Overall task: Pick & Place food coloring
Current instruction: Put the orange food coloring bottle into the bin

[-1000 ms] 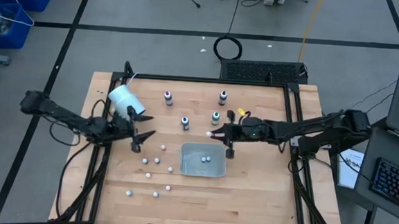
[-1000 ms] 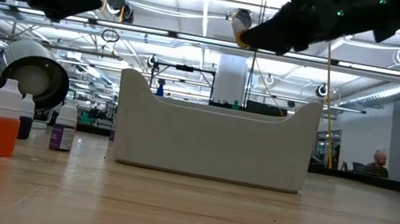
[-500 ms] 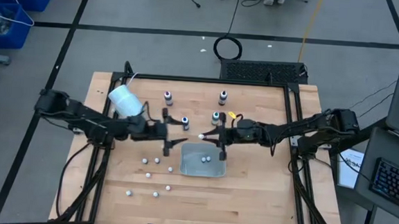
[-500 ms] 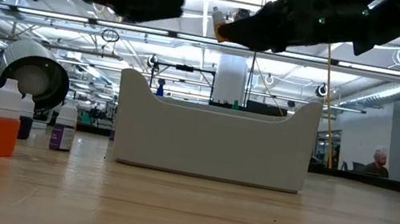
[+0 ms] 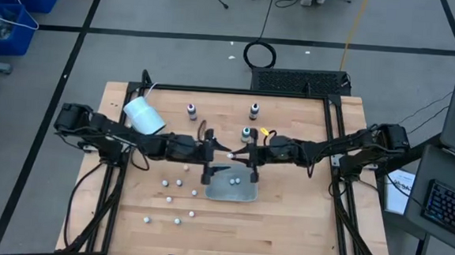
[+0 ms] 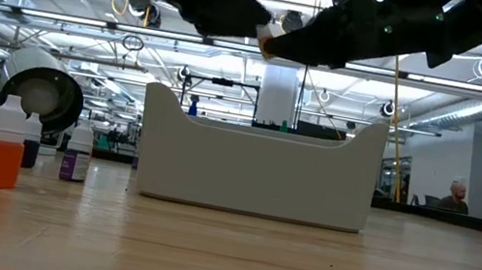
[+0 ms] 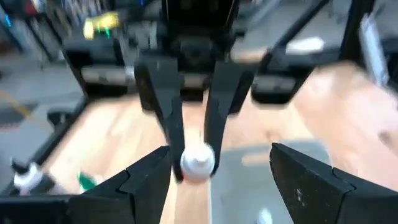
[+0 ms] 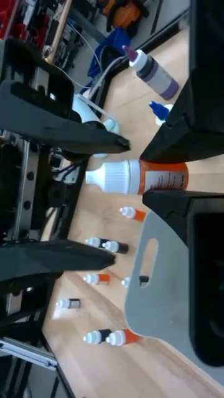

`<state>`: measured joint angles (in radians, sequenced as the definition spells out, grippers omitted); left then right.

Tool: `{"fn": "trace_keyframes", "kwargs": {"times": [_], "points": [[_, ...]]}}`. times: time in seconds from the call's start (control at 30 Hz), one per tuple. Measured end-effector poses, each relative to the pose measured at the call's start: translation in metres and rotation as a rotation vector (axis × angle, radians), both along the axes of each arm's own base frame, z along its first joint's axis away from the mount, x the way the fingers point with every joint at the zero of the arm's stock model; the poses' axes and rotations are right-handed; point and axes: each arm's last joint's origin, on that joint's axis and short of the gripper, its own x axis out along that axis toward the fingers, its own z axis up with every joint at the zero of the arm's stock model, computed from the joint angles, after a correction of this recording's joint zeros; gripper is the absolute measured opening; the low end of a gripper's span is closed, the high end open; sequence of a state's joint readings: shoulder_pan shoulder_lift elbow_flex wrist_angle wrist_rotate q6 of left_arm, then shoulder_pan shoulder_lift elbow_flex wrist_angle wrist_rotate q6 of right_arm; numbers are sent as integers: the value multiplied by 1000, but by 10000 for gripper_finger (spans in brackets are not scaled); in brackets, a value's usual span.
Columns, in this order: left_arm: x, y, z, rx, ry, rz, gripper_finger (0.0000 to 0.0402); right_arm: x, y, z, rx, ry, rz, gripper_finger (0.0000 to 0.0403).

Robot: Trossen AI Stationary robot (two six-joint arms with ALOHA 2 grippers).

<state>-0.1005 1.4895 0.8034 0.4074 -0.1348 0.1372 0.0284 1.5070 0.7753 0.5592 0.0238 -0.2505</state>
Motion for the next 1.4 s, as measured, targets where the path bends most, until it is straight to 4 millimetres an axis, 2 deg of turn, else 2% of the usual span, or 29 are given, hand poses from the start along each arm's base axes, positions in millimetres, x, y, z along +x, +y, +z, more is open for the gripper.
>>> {"fn": "trace_keyframes", "kwargs": {"times": [0.33,0.57,0.7,0.93,1.17,1.27,1.4], "points": [[9,1,25,65,182,52,273,-1,0,-4,24,49,-8,49],[9,2,27,62,215,82,273,-2,0,-5,21,55,-7,49],[12,1,19,68,242,68,273,-2,0,-5,20,55,-6,49],[16,-1,20,35,205,11,273,-2,0,-6,19,62,-6,50],[16,0,21,42,196,30,272,-2,0,-6,24,62,-8,50],[16,0,21,36,203,16,253,-2,0,-6,25,63,-9,50],[16,0,21,33,202,15,200,-2,0,-6,26,63,-9,50]]}}
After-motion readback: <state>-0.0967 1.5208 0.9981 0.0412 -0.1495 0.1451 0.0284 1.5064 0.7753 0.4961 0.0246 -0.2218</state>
